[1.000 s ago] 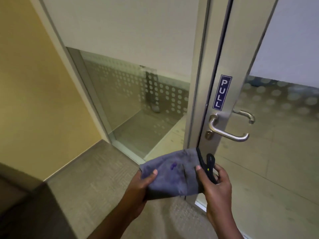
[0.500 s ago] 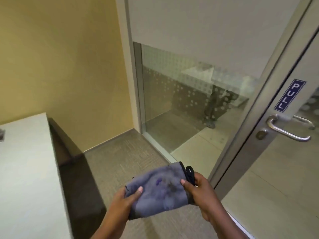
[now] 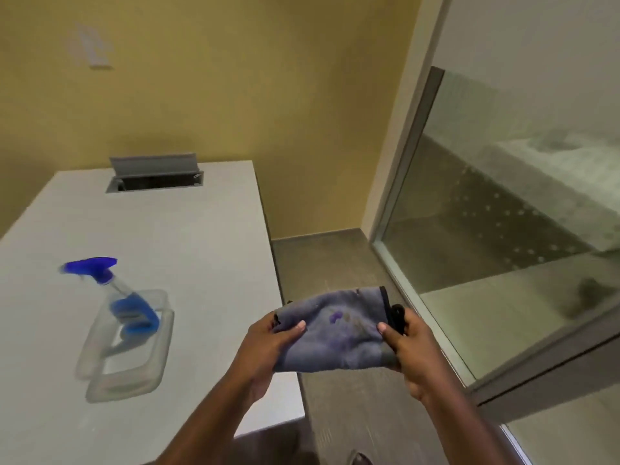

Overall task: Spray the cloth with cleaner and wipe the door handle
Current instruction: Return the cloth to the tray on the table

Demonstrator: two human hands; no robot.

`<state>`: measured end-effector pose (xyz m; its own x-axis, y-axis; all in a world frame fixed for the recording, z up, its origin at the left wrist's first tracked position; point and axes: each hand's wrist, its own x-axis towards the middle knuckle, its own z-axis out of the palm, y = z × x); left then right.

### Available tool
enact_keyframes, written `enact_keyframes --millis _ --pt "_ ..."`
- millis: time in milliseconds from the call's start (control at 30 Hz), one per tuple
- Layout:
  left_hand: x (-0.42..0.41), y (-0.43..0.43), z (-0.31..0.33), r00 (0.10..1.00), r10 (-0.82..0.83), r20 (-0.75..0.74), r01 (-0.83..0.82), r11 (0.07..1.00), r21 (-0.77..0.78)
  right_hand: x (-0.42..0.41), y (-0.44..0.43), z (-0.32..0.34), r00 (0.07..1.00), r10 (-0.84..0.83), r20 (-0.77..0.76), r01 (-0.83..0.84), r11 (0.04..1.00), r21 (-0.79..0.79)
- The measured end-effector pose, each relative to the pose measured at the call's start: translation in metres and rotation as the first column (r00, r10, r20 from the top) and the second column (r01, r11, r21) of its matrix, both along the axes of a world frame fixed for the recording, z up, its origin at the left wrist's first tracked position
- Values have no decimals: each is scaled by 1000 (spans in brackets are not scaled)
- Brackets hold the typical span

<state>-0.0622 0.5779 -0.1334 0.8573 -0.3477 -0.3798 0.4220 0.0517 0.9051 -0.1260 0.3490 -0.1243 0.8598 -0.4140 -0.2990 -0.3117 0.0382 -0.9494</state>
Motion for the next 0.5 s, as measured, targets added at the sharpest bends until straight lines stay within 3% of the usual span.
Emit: enact_keyframes --millis 200,400,500 --pt "-6 57 -9 983 177 -46 -176 984 23 25 56 -18 990 133 -53 -134 991 -15" --pt "-1 101 -27 943 324 -79 -317 944 91 56 99 -38 962 256 -93 -251 966 66" --pt "6 113 -31 933 360 -10 -351 917 190 75 114 -43 951 295 -93 -282 951 127"
